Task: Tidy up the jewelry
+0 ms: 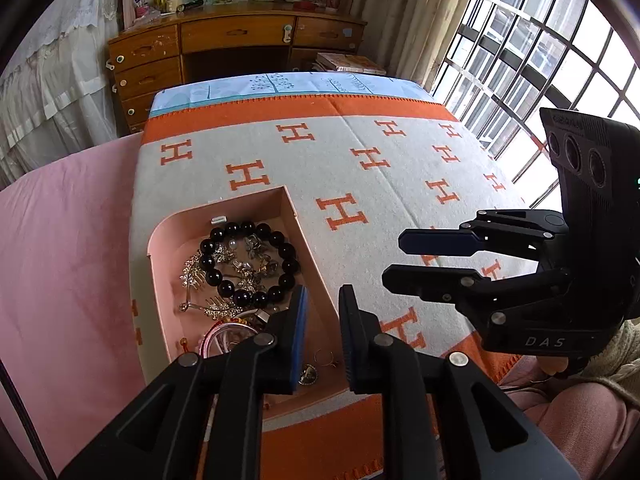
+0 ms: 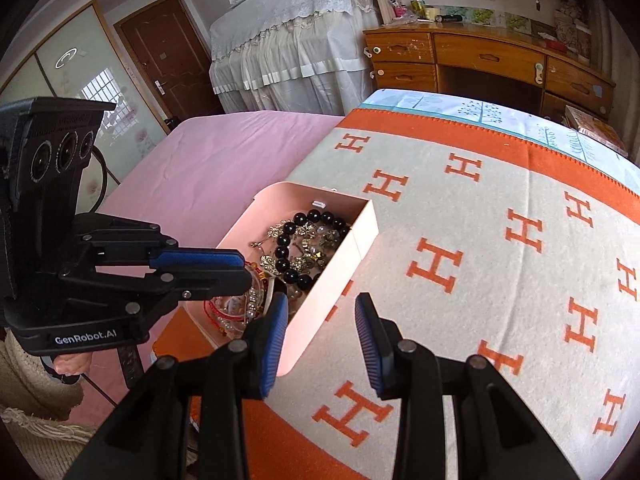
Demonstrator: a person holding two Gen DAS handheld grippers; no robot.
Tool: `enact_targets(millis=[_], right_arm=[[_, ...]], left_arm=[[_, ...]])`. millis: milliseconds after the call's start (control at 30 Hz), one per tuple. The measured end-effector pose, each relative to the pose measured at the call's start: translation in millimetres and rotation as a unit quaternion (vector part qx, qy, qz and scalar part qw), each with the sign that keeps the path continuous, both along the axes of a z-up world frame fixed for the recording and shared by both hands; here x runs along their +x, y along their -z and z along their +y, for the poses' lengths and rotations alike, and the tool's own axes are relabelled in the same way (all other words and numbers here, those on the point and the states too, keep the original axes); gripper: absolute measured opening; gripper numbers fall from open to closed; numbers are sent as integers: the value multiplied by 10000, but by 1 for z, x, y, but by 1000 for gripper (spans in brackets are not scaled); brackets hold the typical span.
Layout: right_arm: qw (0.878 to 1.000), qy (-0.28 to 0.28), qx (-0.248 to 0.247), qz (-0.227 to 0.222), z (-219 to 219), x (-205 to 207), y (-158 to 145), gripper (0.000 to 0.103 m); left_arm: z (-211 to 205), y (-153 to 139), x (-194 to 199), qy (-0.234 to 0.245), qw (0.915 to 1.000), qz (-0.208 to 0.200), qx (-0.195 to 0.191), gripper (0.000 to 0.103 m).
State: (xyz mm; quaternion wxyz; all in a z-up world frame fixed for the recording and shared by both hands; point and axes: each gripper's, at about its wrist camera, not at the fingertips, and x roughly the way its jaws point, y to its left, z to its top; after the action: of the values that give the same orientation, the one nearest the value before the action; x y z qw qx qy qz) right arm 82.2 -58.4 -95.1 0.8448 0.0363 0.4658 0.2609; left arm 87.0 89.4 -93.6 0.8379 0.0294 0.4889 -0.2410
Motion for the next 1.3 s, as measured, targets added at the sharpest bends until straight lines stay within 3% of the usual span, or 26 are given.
enact_targets(millis=[100,300,367,400,533,633,767,933,1000,1067,1200,1300], right_arm=[[9999,118,2,-34,-8,-3,-2,35],[9991,333,-83,-240,-18,-16,-12,35],[9986,400,-112,-318,-21,-21,-19,35],[9983,440,-138,-353,-22,-24,-23,35],[9964,643,-255,-497,-29,-35,-43,35],[9945,889,-297,-466,-35,-40,-56,35],[9882,1403,-554,-274,-44,-40,-67,37],[9836,1777,-243,-187,-59,-49,-81,40],[9795,1962,-236,-400,-60,-59,-89,56],[9749,2115,-246,-651,-59,-70,-95,63],[9619,2431,-475,-1157,-55,-87,-105,66],[9558,2601,-471,-1285,-60,-91,-107,67]], left_arm=[[-1,-1,-2,-15,10000,3,-36,16],[0,-13,-10,-96,9998,-144,-50,28],[-1,-20,-14,-138,9996,-253,-7,59],[-1,-24,-18,-161,9992,-375,29,66],[-6,-45,-32,-156,9972,-713,153,74],[-10,-61,-41,-250,9961,-825,162,92],[-18,-83,-55,-517,9896,-1296,346,102],[-26,-102,-69,-1095,9775,-1755,406,102],[-30,-103,-71,-1216,9762,-1745,433,102],[-34,-102,-73,-1291,9764,-1677,439,102],[-35,-102,-76,-1605,9702,-1777,380,102],[-34,-100,-75,-1763,9691,-1698,317,102]])
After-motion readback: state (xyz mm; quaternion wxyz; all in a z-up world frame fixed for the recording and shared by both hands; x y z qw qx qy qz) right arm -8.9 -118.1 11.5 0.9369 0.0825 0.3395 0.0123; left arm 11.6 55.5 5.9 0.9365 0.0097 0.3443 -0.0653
